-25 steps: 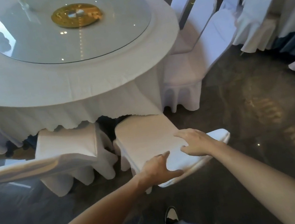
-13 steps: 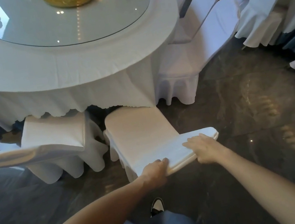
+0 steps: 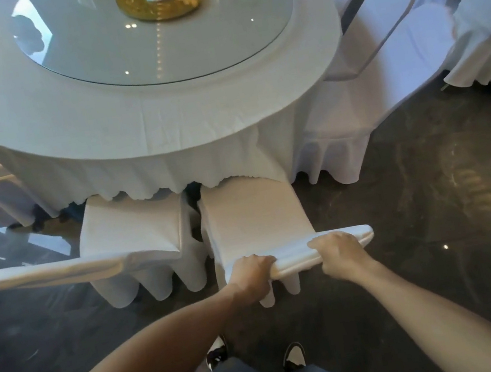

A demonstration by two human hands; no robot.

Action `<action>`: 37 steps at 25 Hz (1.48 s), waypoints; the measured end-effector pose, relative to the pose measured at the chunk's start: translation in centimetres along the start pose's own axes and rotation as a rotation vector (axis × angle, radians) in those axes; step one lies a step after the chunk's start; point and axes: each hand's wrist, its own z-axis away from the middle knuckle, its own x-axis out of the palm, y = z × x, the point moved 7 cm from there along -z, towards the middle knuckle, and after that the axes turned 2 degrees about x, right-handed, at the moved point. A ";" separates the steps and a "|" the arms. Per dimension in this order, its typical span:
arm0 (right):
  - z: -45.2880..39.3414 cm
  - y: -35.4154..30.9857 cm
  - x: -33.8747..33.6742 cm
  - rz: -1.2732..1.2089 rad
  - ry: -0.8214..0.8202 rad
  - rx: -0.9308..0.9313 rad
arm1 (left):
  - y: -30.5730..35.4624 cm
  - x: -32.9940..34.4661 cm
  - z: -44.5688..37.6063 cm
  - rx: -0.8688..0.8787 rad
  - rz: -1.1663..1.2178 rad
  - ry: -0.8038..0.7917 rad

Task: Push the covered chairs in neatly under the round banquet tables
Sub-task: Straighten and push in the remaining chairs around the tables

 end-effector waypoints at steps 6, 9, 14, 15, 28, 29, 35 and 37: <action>-6.0 -9.4 -2.7 -0.059 -0.023 0.005 | -9.5 -7.3 0.9 -0.024 -0.134 0.046; -7.1 -11.1 -2.4 -0.048 -0.020 0.004 | -11.2 -7.7 1.3 0.010 -0.153 0.043; -6.6 -10.0 -1.5 -0.055 -0.047 0.091 | -11.3 -6.6 0.7 0.080 -0.130 0.062; -6.4 -10.1 -1.0 -0.055 -0.051 0.101 | -11.4 -6.0 0.8 0.092 -0.120 0.055; -6.0 -9.6 0.1 -0.145 -0.164 0.091 | -12.3 -4.2 1.0 -0.057 0.130 -0.054; -6.0 -9.2 0.2 -0.187 -0.199 0.086 | -12.1 -4.3 1.0 -0.057 0.138 -0.085; -4.9 -5.8 -0.7 -0.389 -0.338 0.028 | -8.3 -5.2 -0.5 -0.120 0.046 -0.212; -4.6 -3.6 -0.9 -0.423 -0.363 0.032 | -5.7 -5.5 -1.5 -0.109 0.002 -0.243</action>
